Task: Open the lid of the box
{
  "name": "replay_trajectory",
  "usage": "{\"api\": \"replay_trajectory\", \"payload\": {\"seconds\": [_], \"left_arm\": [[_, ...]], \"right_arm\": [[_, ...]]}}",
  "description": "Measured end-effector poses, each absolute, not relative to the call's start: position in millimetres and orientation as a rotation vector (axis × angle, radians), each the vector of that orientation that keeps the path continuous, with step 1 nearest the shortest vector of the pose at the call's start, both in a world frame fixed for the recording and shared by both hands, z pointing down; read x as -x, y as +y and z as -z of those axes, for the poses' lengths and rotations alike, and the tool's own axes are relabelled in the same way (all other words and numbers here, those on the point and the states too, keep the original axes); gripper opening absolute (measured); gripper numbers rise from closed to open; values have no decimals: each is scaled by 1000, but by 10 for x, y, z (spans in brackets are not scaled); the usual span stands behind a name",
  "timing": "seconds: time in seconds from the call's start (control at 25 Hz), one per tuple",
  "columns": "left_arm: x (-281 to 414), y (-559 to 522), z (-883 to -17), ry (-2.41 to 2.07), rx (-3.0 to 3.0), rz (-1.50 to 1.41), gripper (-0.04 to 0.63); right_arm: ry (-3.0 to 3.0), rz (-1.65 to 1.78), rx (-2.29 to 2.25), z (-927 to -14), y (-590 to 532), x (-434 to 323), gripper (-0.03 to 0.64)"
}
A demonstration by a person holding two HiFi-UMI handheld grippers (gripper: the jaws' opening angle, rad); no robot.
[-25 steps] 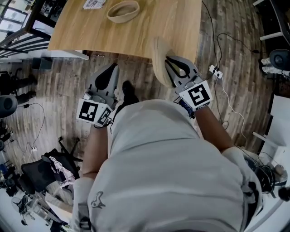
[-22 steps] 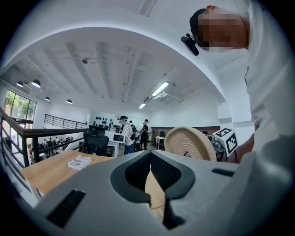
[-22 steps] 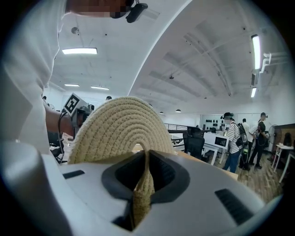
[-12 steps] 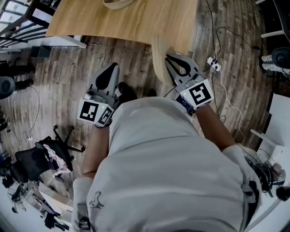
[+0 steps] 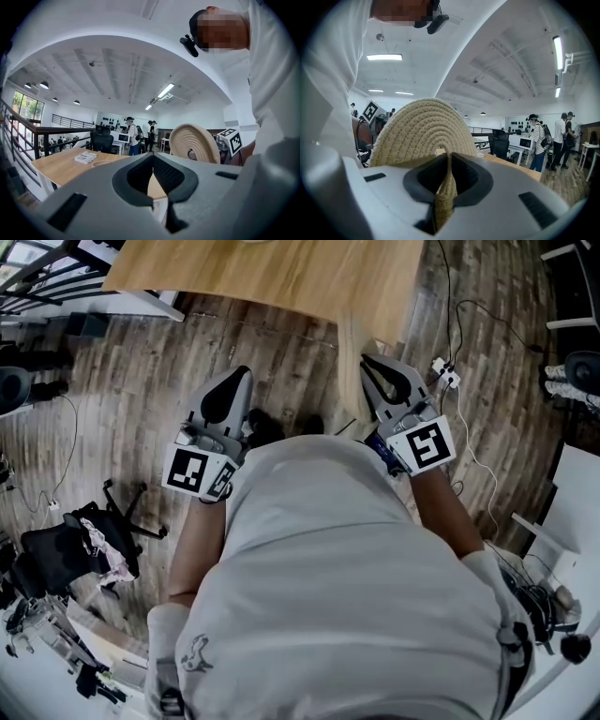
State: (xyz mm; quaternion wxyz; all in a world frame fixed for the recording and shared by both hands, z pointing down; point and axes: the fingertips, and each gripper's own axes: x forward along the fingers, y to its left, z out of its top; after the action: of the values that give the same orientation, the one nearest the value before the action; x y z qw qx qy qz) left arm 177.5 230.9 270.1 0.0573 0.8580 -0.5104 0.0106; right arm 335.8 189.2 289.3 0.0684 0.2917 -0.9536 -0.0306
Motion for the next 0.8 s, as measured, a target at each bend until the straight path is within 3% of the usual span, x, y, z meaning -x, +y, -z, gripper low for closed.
{"api": "replay_trajectory", "payload": {"seconds": [0.8], "left_arm": [[-1677,2412,-2702,-1586,-2597,-36,6]], "right_arm": [[-2867,72,-904,-2957,2065,-3422,37]]}}
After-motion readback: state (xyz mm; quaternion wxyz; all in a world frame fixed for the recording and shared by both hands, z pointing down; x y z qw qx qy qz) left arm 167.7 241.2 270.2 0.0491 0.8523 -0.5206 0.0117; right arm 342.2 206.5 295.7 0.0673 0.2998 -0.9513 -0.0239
